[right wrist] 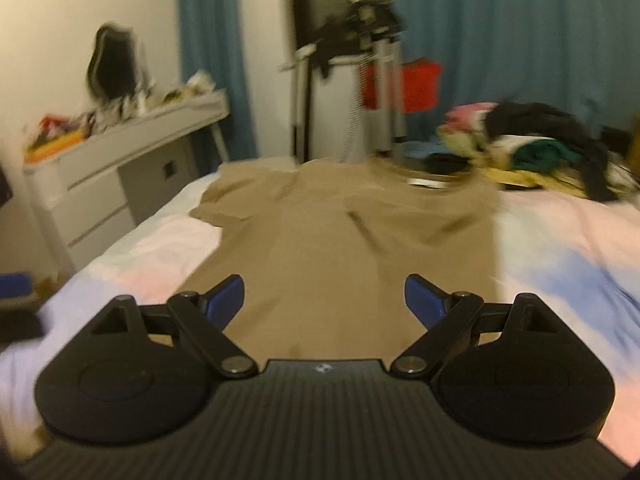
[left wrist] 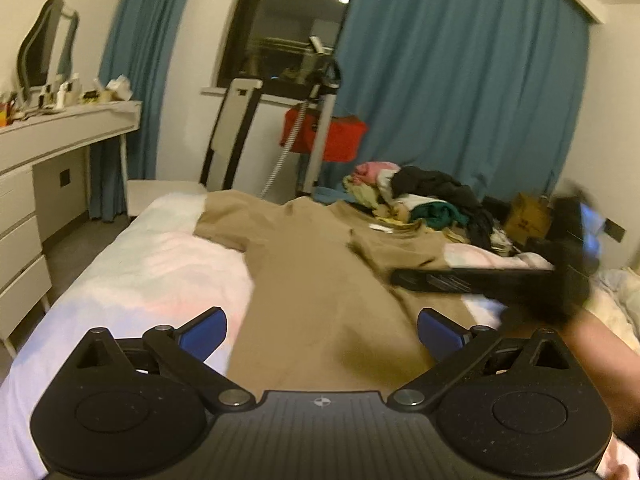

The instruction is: Fold clothes

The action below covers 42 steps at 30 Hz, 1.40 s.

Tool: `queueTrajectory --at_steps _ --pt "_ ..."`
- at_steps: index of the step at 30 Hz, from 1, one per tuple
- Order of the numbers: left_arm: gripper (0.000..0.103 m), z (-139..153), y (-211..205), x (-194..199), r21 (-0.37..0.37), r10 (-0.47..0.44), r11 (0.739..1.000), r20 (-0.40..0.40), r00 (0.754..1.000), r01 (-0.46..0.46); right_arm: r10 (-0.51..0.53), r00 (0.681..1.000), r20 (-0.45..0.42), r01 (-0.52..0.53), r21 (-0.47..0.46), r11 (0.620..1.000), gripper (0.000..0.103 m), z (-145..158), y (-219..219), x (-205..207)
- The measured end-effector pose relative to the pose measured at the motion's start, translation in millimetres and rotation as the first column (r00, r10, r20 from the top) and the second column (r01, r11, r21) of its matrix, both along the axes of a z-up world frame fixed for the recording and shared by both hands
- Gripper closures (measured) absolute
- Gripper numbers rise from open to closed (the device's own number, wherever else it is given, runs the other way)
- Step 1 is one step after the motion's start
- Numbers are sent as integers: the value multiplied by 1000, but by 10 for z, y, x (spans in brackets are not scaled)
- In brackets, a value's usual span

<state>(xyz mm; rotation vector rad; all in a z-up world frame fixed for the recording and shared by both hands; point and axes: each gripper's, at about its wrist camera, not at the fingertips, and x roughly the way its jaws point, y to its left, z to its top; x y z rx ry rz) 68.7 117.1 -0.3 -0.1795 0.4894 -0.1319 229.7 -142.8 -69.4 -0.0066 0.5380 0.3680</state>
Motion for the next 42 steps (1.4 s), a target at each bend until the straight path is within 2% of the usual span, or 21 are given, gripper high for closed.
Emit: queueTrajectory --at_steps 3,6,10,14,16,18,20,21,22,28,32,34,38,40,42 --pt "1 -95 153 158 -25 43 999 -36 998 -44 62 997 -50 -63 -30 998 15 -179 529 582" --pt "1 -174 346 312 -88 95 991 -49 994 -99 109 993 -45 -111 -50 993 15 -354 1078 1034" --pt "1 -311 525 512 -156 119 979 -88 989 -132 187 982 -11 -188 -65 980 15 -580 1702 1457" --pt "1 -437 645 657 -183 143 970 -104 984 -160 280 960 18 -277 -87 957 16 -722 2160 1743" --pt "1 -493 695 723 -196 155 965 -112 982 -174 298 954 4 -296 -116 948 33 -793 2356 1876" --pt "1 -540 707 782 -204 165 961 -127 978 -188 305 952 -5 -303 -128 944 33 -805 2442 2003" --pt "1 -578 701 818 -207 165 959 -138 977 -191 310 951 -2 -309 -116 944 55 -772 2467 2080" --pt "1 -593 694 833 -209 162 959 -144 976 -190 302 953 -5 -301 -101 948 76 -745 2453 2121" --pt "1 -598 682 840 -213 158 959 -146 977 -187 290 957 -9 -290 -82 954 91 -713 2428 2163" --pt "1 -560 609 731 -255 129 955 -111 985 -154 176 978 109 -180 34 983 93 -332 1912 2116" --pt "1 -534 519 631 -295 85 950 -81 993 -105 27 978 205 -59 155 986 93 -89 1183 1990" --pt "1 -501 428 635 -294 66 952 -69 995 -84 -73 970 231 29 190 981 93 -71 788 1925" --pt "1 -513 223 637 -257 18 966 -45 999 -29 -287 925 248 224 254 941 93 -156 -21 1823" --pt "1 -540 126 640 -237 -3 972 -42 999 -7 -395 898 194 336 279 900 93 -319 -389 1848" --pt "1 -597 39 664 -213 -13 977 -57 998 0 -443 887 130 400 264 878 93 -524 -646 1929"
